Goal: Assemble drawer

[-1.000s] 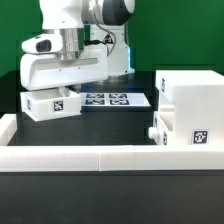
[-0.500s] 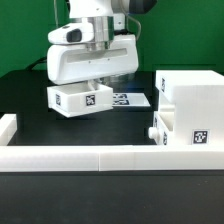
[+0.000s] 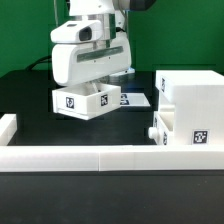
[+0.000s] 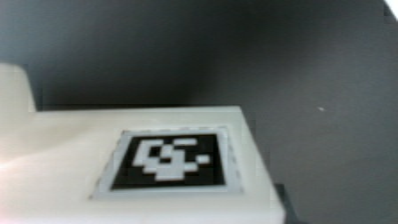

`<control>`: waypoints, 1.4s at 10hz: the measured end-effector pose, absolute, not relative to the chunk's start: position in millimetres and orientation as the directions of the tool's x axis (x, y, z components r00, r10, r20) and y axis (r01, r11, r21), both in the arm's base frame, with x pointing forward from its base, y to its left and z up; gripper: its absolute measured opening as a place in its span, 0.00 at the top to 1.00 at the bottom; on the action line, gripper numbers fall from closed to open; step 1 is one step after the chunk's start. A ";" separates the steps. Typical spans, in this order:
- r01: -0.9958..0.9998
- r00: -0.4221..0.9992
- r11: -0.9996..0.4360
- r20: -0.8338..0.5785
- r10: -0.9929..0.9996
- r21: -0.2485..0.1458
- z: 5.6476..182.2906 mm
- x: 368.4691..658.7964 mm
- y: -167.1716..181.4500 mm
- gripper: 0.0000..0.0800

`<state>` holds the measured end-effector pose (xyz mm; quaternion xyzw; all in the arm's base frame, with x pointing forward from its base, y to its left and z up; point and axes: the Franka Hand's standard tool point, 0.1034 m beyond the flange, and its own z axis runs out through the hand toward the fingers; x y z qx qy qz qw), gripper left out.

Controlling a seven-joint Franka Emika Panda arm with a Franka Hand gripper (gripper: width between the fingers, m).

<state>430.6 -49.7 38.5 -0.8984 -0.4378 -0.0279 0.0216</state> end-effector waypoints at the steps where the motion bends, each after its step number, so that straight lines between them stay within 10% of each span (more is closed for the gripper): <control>1: 0.871 0.491 -0.492 0.063 0.869 -0.002 40.3 440.9 -50.9 0.95; 6: 0.991 0.128 -0.129 0.038 0.991 0.027 40.6 449.8 -53.5 0.95; 14: 0.995 0.086 -0.087 0.036 0.996 0.040 54.9 512.0 -40.6 0.95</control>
Offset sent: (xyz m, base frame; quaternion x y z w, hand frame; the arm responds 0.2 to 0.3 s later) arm 0.0000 0.0000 0.0000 0.0000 0.0000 -0.2571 0.9664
